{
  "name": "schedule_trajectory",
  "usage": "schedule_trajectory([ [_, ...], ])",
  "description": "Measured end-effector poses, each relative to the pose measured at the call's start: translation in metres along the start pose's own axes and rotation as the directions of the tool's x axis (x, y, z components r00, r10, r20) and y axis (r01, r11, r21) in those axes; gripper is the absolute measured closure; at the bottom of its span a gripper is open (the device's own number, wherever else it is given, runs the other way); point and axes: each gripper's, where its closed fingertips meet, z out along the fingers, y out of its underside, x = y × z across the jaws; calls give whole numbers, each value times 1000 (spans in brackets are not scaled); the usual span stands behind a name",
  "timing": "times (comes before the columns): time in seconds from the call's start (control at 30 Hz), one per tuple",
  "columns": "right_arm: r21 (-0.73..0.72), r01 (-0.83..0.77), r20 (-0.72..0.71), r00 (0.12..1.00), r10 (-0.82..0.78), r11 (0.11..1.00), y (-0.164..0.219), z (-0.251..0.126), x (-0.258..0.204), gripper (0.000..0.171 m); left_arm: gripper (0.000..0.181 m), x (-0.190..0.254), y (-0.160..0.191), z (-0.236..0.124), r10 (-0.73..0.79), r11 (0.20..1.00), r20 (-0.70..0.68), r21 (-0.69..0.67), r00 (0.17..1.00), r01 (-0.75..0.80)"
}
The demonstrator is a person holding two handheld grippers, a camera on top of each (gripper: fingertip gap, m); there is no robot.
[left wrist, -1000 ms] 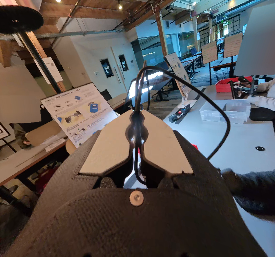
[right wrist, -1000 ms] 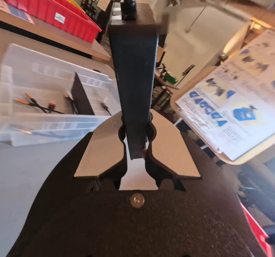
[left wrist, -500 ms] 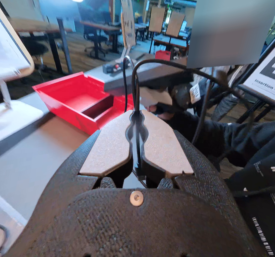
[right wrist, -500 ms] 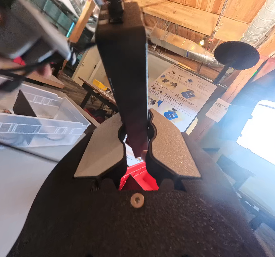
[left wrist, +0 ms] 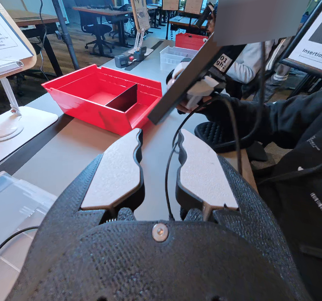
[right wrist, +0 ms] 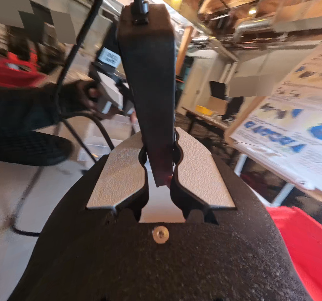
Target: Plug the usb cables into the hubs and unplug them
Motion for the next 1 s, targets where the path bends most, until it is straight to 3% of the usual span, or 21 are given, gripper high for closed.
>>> schedule_trajectory([
  [0.03,19,-52,60,997,51,998,-1,3,-9,146,140,1,7,6,14,1000,1,-16,1000,-14],
  [0.2,56,-216,277,941,192,975,-6,17,-52,146,130,28,50,53,255,941,-29,-222,966,-255],
  [0.27,50,-239,300,930,214,970,-4,18,-56,146,155,45,46,58,326,926,-75,-176,942,-334],
  [0.33,34,-267,290,925,246,963,-1,18,-51,145,155,41,47,61,304,933,-26,-195,952,-303],
  [0.4,-7,-306,201,932,301,952,7,21,-35,139,155,23,43,58,364,915,121,-234,924,-330],
  [0.5,-68,-424,19,904,426,903,24,22,-3,127,155,-12,35,46,492,862,383,-343,782,-374],
  [0.57,-89,-508,-24,861,508,857,31,20,7,115,155,-31,31,35,549,832,514,-409,659,-375],
  [0.73,-143,-573,-20,817,576,807,39,30,-7,94,155,-35,36,41,753,658,529,-595,392,-461],
  [0.83,-164,-614,-84,788,610,772,54,30,-4,102,156,-32,34,44,840,532,497,-674,218,-513],
  [1.0,-107,-600,-3,798,603,793,53,25,-7,108,156,-9,36,56,844,525,463,-612,271,-592],
])
